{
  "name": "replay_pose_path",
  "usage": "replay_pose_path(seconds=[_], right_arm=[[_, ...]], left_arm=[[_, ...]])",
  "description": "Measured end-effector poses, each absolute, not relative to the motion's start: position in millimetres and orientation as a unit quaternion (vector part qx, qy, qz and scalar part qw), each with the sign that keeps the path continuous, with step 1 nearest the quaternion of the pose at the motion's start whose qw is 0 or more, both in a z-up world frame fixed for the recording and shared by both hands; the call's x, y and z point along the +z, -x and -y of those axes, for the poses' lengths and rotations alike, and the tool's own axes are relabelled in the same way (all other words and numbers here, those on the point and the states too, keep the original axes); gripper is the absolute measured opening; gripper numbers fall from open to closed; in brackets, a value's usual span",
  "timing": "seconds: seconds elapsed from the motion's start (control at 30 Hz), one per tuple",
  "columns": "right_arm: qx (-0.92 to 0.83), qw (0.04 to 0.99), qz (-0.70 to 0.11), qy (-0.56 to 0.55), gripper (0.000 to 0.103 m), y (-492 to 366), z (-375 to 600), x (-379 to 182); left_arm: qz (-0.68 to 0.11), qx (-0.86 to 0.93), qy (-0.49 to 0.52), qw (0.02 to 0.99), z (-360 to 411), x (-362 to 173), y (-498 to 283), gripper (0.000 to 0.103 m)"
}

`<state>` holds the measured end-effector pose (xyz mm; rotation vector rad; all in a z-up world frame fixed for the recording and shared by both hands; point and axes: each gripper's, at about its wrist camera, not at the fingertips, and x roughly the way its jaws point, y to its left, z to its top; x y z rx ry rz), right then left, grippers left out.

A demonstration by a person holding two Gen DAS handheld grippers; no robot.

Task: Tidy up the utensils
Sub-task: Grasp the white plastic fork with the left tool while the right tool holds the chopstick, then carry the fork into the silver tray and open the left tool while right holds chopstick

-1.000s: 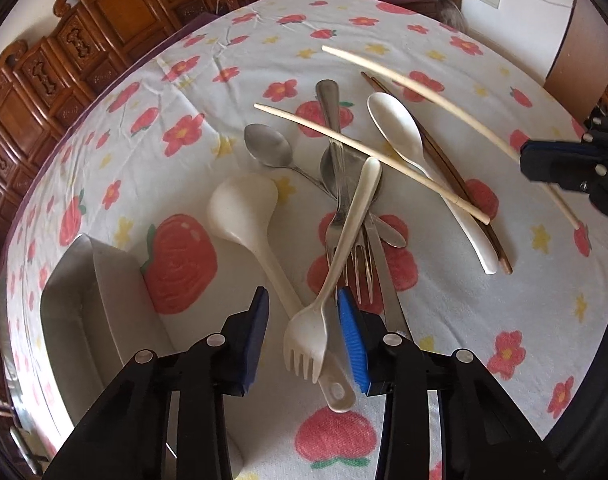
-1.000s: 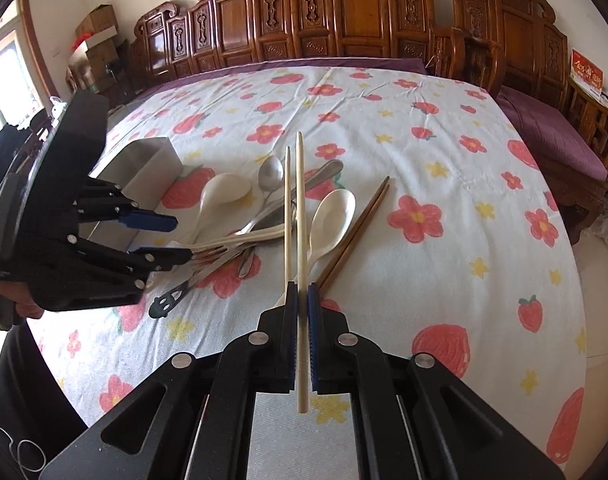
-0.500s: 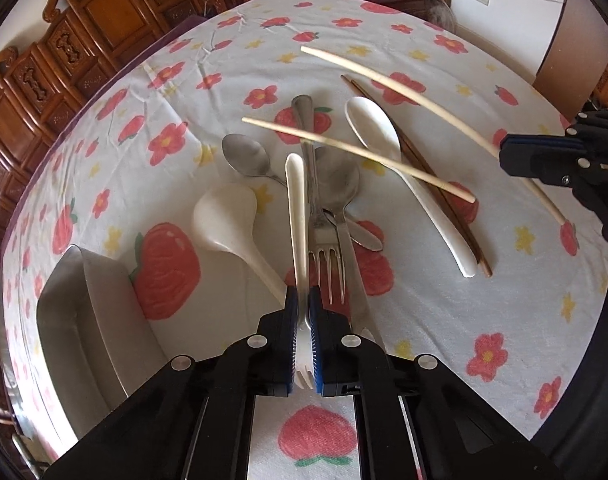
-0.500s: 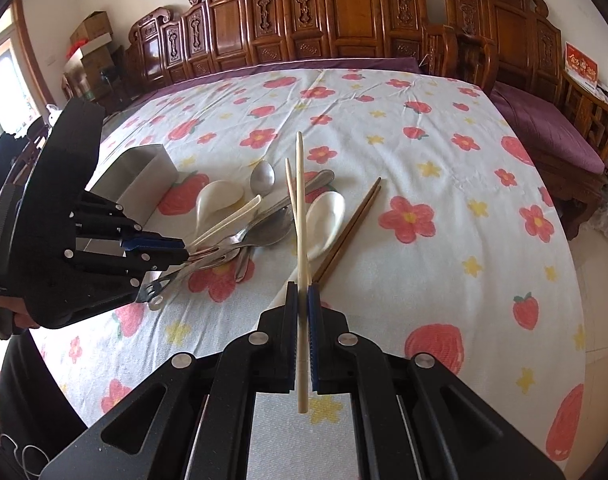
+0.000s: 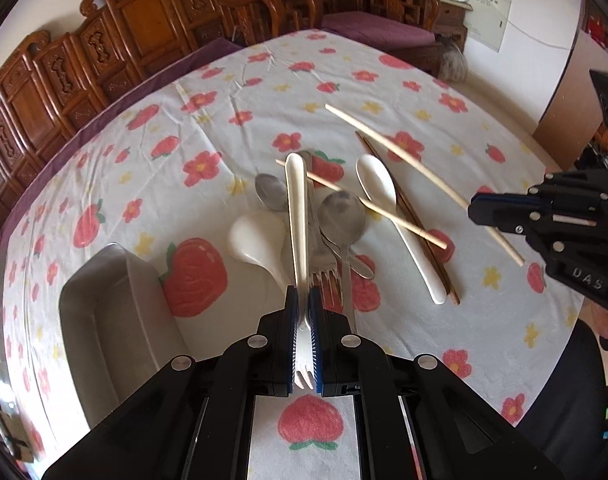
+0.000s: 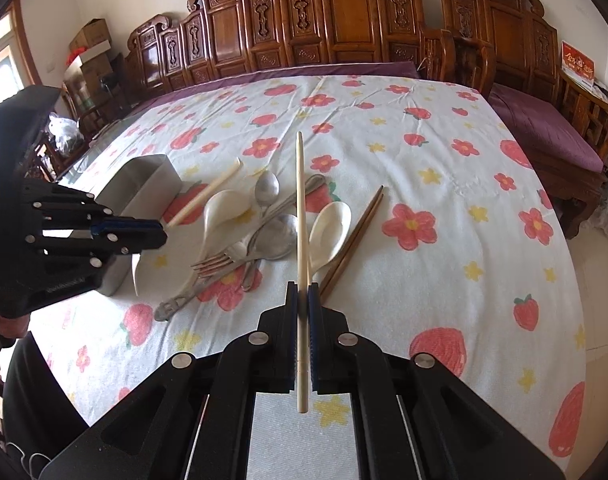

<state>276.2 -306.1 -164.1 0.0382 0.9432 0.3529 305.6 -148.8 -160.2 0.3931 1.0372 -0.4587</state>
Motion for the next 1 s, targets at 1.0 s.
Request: replay_pose_path(seconds=[1.0], right_arm=[[0.245,0.872,-0.424,-0.012,0.006,-261,164,-123]], left_arm=[[-0.479,-0.109,-0.084,0.867,-17,-137,-298,0.005]])
